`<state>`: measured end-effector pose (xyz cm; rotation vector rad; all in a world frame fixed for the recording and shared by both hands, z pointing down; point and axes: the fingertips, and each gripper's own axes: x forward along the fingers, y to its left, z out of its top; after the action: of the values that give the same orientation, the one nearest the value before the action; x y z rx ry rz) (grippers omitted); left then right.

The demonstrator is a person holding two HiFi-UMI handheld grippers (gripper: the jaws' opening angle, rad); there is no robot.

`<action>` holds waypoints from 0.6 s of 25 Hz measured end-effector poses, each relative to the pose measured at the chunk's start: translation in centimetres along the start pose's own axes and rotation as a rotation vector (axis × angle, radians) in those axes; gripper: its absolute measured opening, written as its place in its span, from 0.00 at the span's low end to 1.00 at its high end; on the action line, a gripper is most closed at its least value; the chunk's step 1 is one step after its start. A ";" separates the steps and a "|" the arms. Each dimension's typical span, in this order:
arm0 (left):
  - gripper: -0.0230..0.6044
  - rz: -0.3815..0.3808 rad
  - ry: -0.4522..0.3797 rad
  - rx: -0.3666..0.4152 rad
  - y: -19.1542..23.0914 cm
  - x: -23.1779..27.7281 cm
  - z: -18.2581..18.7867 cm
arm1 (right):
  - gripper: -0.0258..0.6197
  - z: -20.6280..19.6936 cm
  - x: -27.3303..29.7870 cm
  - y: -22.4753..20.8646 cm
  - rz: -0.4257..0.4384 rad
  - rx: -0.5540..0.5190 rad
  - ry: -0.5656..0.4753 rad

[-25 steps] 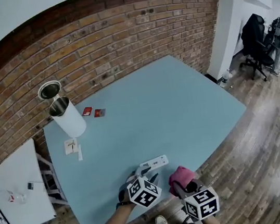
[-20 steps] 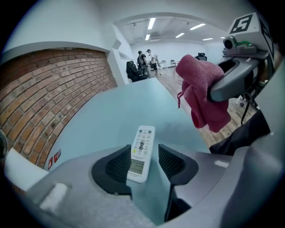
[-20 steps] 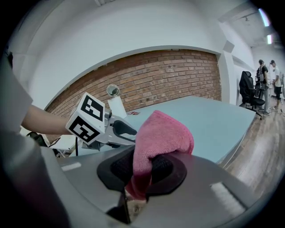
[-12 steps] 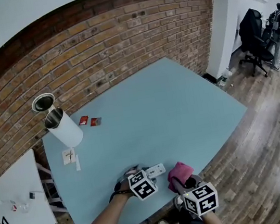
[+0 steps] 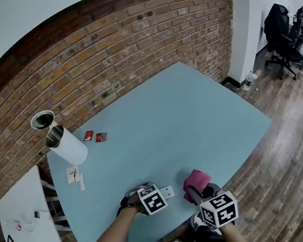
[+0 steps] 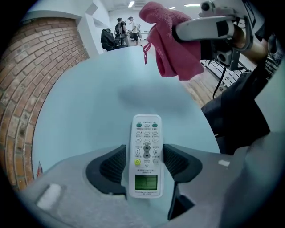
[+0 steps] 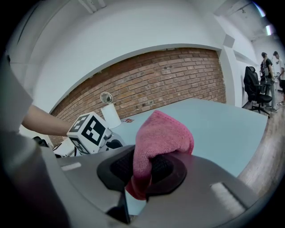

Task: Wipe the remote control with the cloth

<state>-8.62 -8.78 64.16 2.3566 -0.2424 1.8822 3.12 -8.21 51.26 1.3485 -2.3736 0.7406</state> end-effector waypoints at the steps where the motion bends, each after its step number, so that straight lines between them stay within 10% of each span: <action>1: 0.47 -0.014 0.013 0.003 -0.1 0.1 0.0 | 0.14 0.0 0.2 -0.2 0.008 0.001 0.004; 11: 0.42 -0.097 0.203 0.052 -0.7 0.6 0.0 | 0.14 0.5 2.1 -0.6 0.076 -0.007 0.018; 15: 0.41 -0.088 0.147 -0.006 -0.6 0.5 -0.2 | 0.14 1.1 2.4 -1.2 0.083 -0.007 0.008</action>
<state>-8.62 -8.12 64.69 2.1740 -0.1275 1.9971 2.94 -11.04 51.96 1.2478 -2.4364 0.7581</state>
